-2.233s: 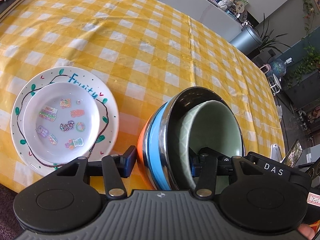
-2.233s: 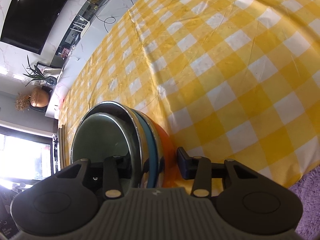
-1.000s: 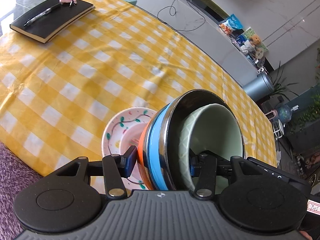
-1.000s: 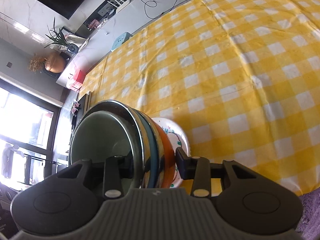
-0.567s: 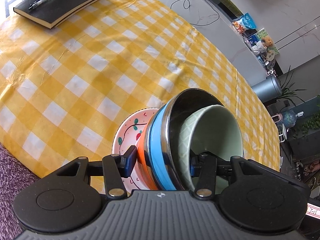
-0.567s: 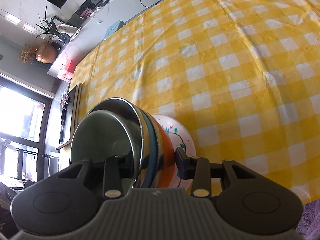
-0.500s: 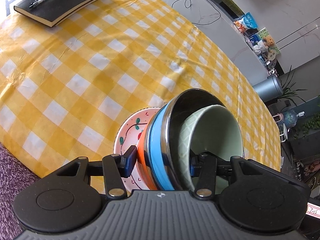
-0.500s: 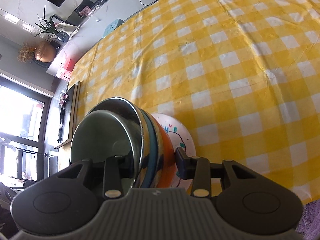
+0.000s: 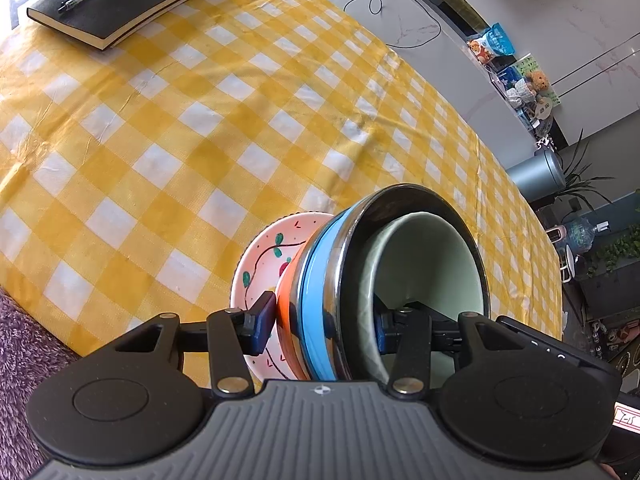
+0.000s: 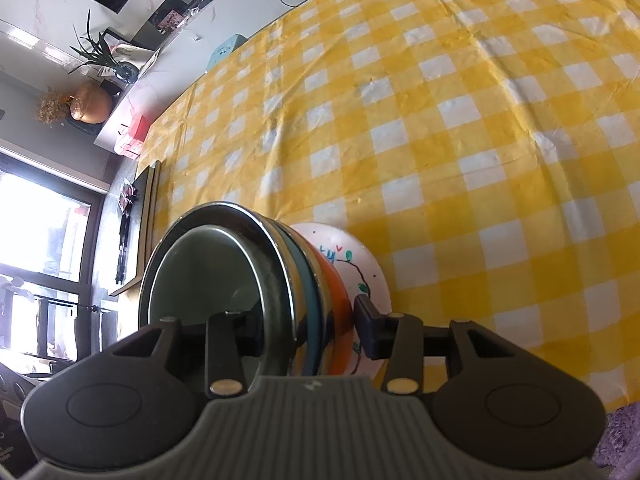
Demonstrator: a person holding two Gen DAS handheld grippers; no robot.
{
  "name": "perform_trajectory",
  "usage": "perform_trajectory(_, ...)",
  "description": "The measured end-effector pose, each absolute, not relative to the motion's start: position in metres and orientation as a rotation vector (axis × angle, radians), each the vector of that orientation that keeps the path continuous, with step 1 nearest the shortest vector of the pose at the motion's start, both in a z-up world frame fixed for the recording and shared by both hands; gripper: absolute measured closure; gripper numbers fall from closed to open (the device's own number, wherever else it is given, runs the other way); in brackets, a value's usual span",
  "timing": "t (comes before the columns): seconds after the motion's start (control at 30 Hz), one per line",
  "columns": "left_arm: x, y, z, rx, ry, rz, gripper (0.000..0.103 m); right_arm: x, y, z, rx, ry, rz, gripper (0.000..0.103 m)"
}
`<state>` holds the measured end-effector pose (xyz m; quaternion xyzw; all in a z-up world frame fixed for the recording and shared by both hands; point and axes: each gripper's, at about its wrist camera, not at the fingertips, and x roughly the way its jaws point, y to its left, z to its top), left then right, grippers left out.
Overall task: Organize plates and bowls
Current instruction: 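Lower the nested bowls with both grippers onto the Fruity plate stack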
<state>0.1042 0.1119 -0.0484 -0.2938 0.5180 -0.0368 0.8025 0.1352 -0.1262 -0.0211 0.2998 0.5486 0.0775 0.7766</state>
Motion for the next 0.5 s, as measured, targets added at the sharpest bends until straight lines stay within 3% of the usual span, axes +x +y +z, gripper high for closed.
perform_trajectory(0.17,0.104,0.112,-0.048,-0.627,1.104,-0.084,0.05,0.132,-0.125,-0.016,0.617,1.162,0.174,0.059)
perform_trajectory(0.3,0.102,0.11,-0.044,-0.594,1.08,-0.074,0.043,0.131,-0.124,-0.011,0.591,1.142,0.182,0.049)
perform_trajectory(0.5,0.097,0.111,-0.031,-0.548,1.021,-0.078,0.036,0.126,-0.123,-0.003,0.548,1.103,0.183,0.045)
